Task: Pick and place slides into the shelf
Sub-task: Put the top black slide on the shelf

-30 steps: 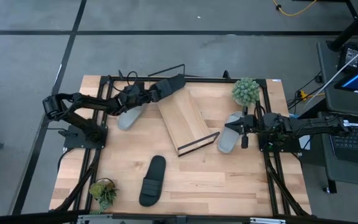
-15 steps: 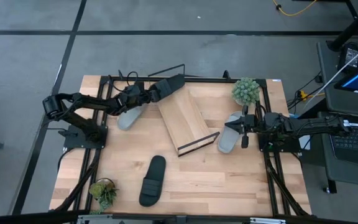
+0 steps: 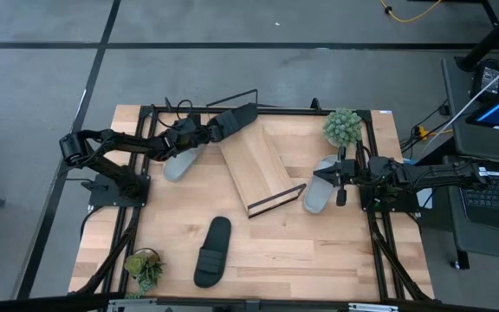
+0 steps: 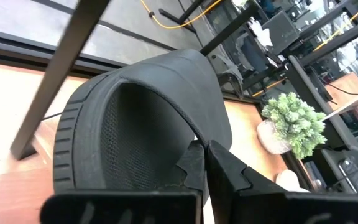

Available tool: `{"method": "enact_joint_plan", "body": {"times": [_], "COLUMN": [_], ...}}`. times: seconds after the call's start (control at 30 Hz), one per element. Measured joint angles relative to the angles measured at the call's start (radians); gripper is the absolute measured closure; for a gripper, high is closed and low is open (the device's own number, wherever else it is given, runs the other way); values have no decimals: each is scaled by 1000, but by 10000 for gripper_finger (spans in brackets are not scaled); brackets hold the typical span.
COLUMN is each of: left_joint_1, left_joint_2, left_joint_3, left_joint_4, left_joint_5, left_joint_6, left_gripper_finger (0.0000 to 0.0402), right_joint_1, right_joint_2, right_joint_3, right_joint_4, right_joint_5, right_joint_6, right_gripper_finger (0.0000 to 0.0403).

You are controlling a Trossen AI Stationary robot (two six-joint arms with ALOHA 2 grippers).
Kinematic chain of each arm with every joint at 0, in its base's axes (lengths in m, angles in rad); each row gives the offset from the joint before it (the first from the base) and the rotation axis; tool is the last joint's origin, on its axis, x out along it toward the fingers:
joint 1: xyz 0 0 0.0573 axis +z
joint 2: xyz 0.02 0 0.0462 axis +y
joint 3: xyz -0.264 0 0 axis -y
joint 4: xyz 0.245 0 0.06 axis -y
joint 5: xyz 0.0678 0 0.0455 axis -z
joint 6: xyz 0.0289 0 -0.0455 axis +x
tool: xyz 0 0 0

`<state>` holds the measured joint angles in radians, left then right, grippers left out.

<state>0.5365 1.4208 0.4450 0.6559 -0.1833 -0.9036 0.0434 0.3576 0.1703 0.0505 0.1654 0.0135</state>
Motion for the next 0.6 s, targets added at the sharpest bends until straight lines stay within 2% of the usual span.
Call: {"method": "enact_joint_plan", "body": {"times": [0.6], "left_joint_1": [0], "left_joint_2": [0], "left_joint_3": [0], "left_joint_4": [-59], "left_joint_5": [-47], "left_joint_6": [-3], "left_gripper_finger": [313], "right_joint_1": [0], "right_joint_2": [0], "right_joint_3": [0], "right_joint_4": [-1], "right_joint_5": [0], "right_joint_6": [0], "right_gripper_finger": [395]}}
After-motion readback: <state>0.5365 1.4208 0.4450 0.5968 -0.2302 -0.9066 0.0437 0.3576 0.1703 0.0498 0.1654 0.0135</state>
